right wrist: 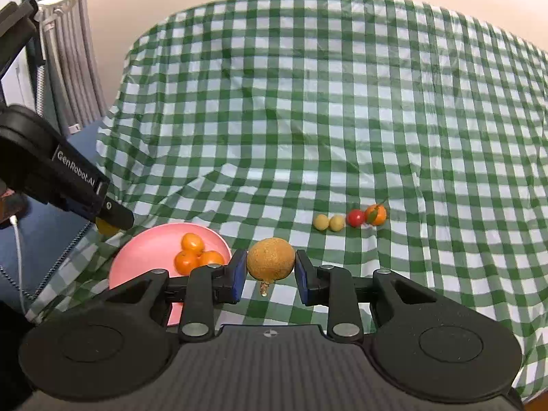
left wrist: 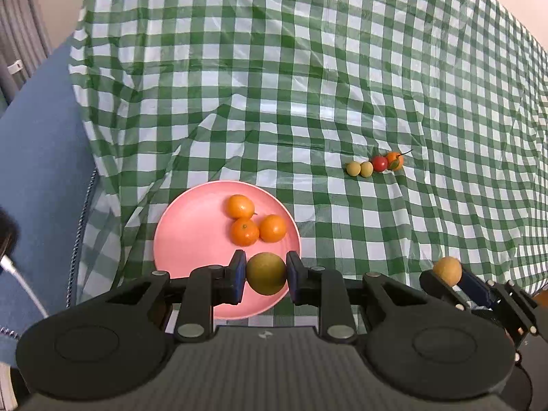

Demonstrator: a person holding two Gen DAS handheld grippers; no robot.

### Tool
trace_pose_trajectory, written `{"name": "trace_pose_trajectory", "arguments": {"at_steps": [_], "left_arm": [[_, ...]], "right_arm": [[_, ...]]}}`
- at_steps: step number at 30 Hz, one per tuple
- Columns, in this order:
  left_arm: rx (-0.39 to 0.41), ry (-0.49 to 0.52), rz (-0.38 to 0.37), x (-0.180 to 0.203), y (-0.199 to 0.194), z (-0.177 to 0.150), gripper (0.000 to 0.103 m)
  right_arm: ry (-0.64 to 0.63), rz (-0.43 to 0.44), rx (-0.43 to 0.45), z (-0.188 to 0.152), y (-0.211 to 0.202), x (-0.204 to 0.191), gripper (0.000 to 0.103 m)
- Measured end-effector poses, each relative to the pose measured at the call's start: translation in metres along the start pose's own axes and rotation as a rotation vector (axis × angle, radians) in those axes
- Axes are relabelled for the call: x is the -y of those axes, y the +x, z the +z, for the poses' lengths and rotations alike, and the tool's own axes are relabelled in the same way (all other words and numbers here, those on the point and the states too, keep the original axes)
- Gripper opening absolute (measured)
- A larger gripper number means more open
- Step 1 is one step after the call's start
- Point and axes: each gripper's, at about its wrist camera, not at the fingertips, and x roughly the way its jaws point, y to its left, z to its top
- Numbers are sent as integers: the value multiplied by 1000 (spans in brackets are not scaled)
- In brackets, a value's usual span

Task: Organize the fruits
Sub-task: 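Carry the held yellow fruits toward the pink plate with both tools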

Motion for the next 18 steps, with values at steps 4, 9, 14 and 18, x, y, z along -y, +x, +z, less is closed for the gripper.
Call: {"name": "trace_pose_trajectory", "arguments": {"at_steps": [4, 9, 14, 18], "left_arm": [[15, -19, -13, -4, -17, -12, 27], [46, -22, -13, -5, -40, -23, 27], [59, -36, -10, -7, -54, -33, 27], [69, -53, -17, -12, -60, -39, 27]], "right_arm": [[-38, -6, 47, 0, -31, -12, 31], [-48, -4, 94, 0, -55, -17, 31], [-70, -9, 132, 1, -70, -21, 31], [-101, -10, 146, 2, -79, -27, 31]]}}
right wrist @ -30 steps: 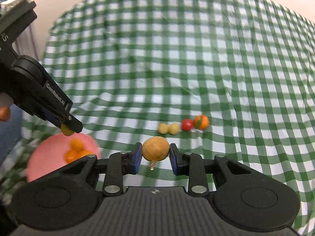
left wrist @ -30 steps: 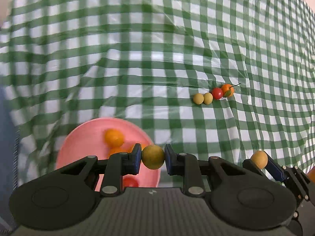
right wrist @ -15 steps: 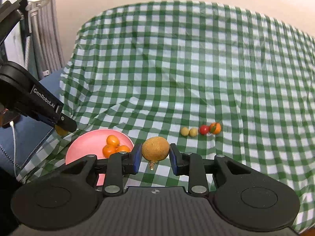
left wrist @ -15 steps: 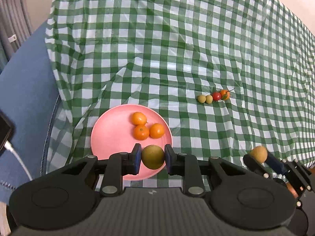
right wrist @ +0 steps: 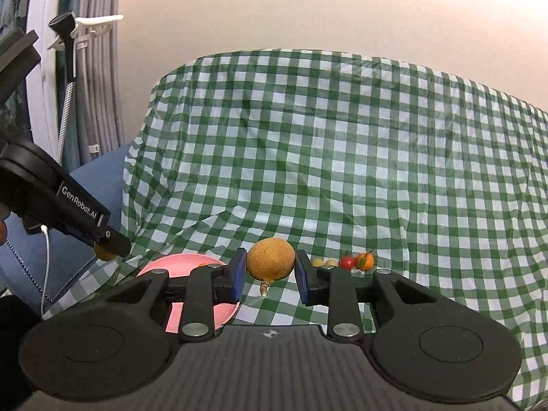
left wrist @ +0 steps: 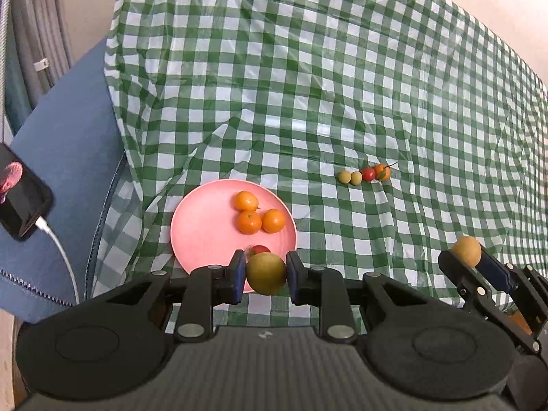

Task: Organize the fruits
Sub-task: 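Carry the held yellow fruits toward the pink plate with both tools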

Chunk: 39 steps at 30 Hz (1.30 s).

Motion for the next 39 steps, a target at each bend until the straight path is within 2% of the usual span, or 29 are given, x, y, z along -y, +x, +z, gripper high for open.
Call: {"name": "trace_pose_trajectory", "arguments": {"at_steps": [4, 19, 39], "left_arm": [[3, 2, 4, -2, -4, -1, 27], [11, -30, 0, -14, -8, -2, 27], [-61, -59, 24, -32, 34, 15, 27]], "right_arm": [[4, 2, 39, 4, -8, -3, 31], [-34, 15, 26, 4, -7, -7, 31], [-30, 62, -34, 11, 45, -20, 31]]}}
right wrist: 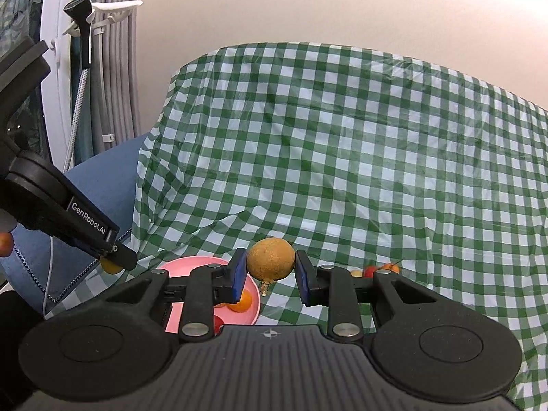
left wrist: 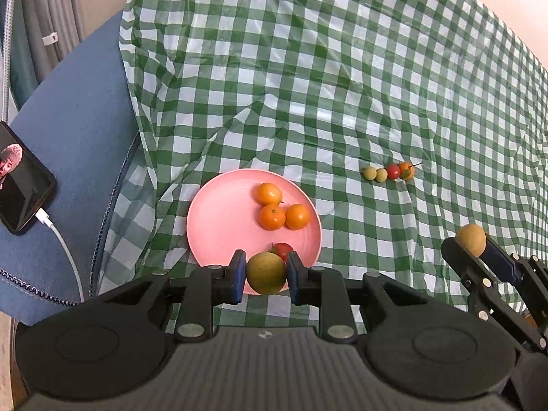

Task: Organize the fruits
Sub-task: 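Carry the held yellow fruits toward the pink plate with both tools, then lower both yellow fruits onto the pink plate and open both tools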

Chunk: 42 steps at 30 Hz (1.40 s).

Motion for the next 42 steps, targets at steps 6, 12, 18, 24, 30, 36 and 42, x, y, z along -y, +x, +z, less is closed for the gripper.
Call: {"name": "trace_pose_trajectory", "arguments": {"at_steps": [6, 12, 18, 24, 30, 36, 42], "left_arm": [[-24, -6, 8, -5, 15, 7, 27], [-37, -11, 17, -7, 26, 13, 27], [-50, -15, 25, -11, 38, 20, 27], [-66, -7, 37, -12, 50, 26, 27], [-73, -5, 56, -15, 59, 29, 27], [-113, -8, 67, -19, 83, 31, 27], [-154, 3, 88, -24, 112, 33, 27]], "right_arm": [[-7, 19, -15, 2, 14, -4, 31], [-27, 39, -26, 5, 28, -11, 31], [-40, 60, -39, 7, 46, -18, 31], [-33, 77, -54, 5, 62, -19, 31], [-44, 110, -68, 3, 76, -25, 31], [-71, 144, -105, -5, 96, -34, 31], [-87, 155, -169, -17, 124, -40, 31]]}}
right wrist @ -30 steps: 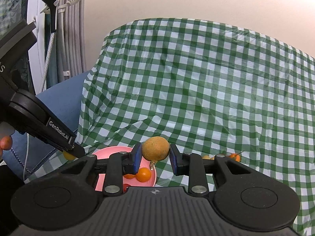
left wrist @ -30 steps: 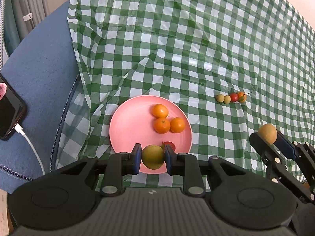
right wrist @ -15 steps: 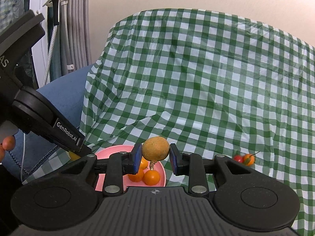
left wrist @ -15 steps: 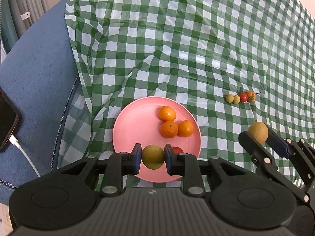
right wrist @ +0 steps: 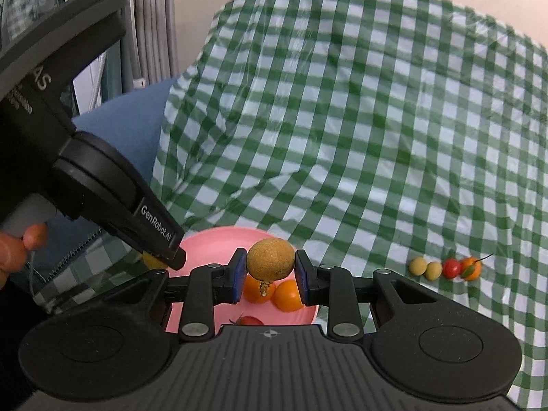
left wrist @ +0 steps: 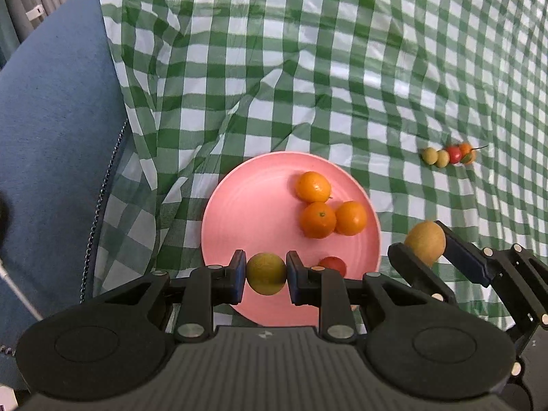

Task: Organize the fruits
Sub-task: 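Lower both yellow fruits onto the pink plate and open both tools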

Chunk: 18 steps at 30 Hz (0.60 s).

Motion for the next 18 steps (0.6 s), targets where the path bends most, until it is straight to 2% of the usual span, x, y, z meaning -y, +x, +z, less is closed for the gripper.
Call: {"name": "trace_pose_trajectory", "arguments": {"at_steps": [7, 11, 12, 13, 14, 15, 16, 17, 18], "left_arm": [[-67, 27, 44, -4, 45, 3, 28], [-78, 55, 57, -3, 61, 4, 28], [-77, 67, 58, -1, 62, 4, 36], [-72, 72, 55, -1, 62, 6, 63], [-61, 69, 55, -1, 60, 7, 80], [-31, 61, 61, -2, 55, 7, 100], [27, 48, 78, -4, 47, 6, 103], [77, 43, 88, -6, 40, 3, 103], [88, 54, 92, -7, 36, 1, 103]], "right_arm": [[-40, 14, -95, -15, 40, -6, 31], [-64, 27, -143, -22, 59, -13, 31], [-67, 32, -154, -22, 63, -15, 32], [-68, 33, -156, -20, 63, -17, 33], [-71, 37, -153, -19, 62, -18, 43], [-75, 41, -144, -16, 58, -19, 58], [-80, 38, -136, -16, 54, -20, 65], [-83, 42, -125, -15, 48, -21, 77], [-83, 46, -117, -16, 41, -22, 83]]}}
